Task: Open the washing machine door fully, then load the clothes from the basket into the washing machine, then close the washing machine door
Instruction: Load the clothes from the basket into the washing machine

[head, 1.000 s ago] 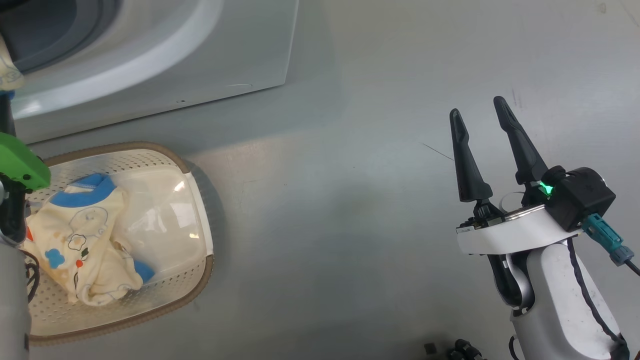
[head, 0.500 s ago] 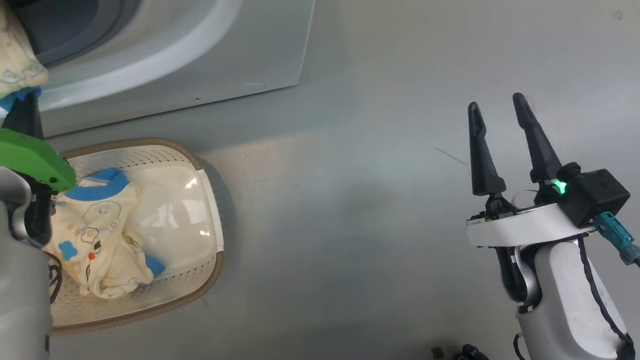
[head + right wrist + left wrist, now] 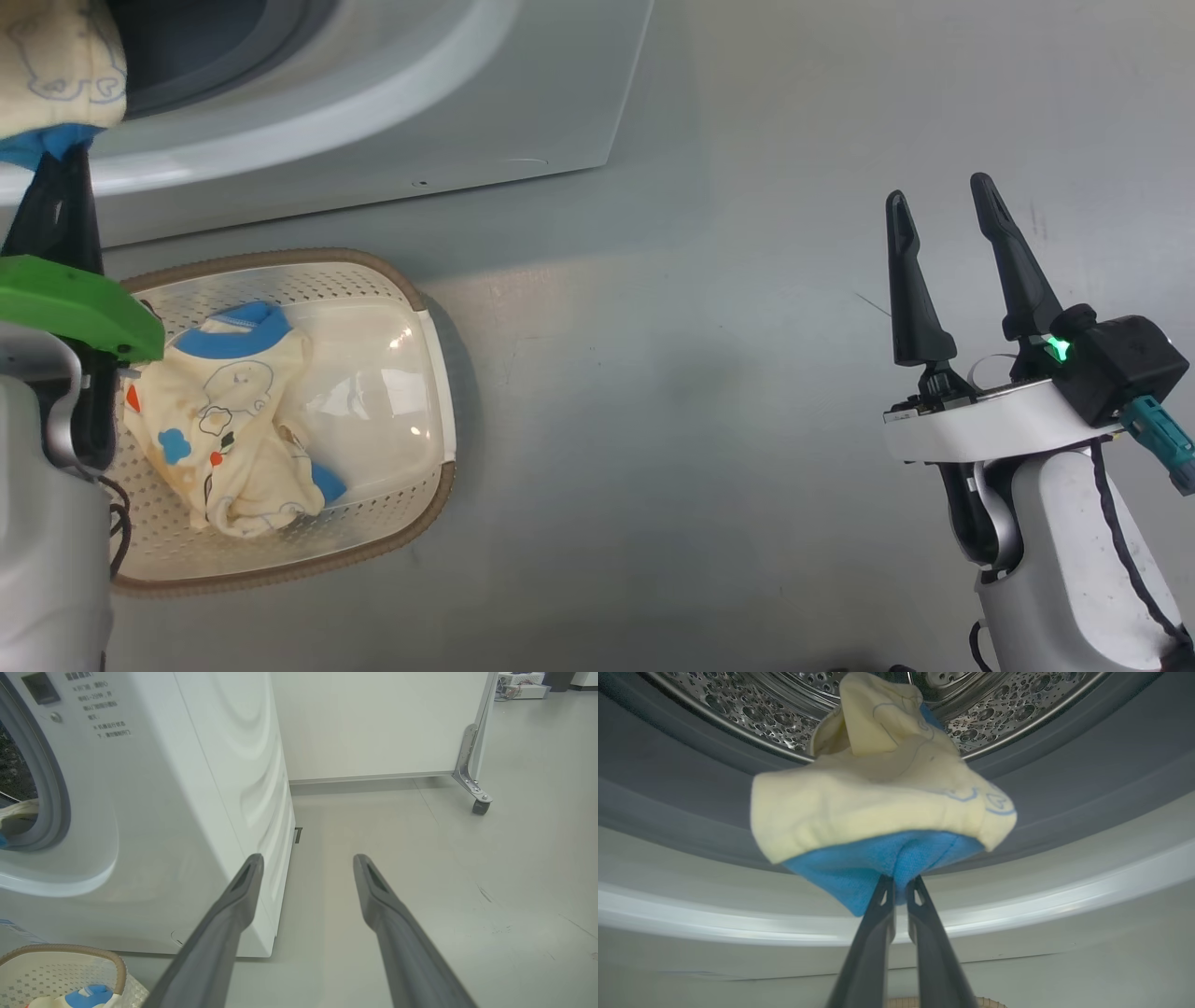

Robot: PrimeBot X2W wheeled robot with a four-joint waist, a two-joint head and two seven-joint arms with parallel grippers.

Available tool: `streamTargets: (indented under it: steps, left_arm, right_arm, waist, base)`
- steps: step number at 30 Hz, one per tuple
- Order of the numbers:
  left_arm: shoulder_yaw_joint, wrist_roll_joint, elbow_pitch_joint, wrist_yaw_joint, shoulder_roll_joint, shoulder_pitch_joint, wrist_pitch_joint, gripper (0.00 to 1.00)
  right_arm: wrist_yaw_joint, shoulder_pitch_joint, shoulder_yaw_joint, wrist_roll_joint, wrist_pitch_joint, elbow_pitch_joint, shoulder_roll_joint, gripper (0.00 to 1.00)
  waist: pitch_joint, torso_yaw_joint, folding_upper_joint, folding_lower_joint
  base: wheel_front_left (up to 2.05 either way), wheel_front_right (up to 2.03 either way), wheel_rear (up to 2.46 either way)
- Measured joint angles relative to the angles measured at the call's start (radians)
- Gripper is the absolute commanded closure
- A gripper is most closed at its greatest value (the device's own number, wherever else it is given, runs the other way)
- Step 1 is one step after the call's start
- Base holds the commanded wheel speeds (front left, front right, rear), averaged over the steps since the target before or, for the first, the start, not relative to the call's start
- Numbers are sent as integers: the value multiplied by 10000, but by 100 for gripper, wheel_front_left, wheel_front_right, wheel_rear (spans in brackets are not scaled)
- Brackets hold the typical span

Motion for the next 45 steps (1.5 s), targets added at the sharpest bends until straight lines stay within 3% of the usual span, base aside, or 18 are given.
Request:
streamTargets:
  steps: [10, 18, 37, 42, 45]
  left_arm:
    - [-180, 236, -1162, -82, 717, -138, 69, 100]
    - [-77, 221, -1415, -84, 1202, -995, 909, 100]
    - [456, 73, -219, -67, 3035, -3791, 3649, 100]
    - [537, 228, -272, 29, 3411, -4639, 3685, 100]
    - [715, 384, -504, 186, 3455, -5120, 3175, 100]
  right_arm:
    - [15, 8, 176, -33, 0, 12, -6, 0]
    - [29, 9, 522, 77, 0, 38, -6, 0]
    - [4, -21, 1287, 721, 0, -180, 12, 0]
    - [-81, -63, 1283, 796, 0, -362, 35, 0]
    - [-94, -187, 1298, 895, 0, -405, 46, 0]
  waist:
    - [-100, 23, 0, 0]
    - [-150, -298, 0, 0]
    - [456, -1725, 0, 0]
    - [816, -2000, 0, 0]
    - [1049, -2131, 0, 0]
  base:
    - [0, 0, 0]
    - [0, 0, 0]
    - [0, 0, 0]
    - [0, 0, 0]
    - [0, 0, 0]
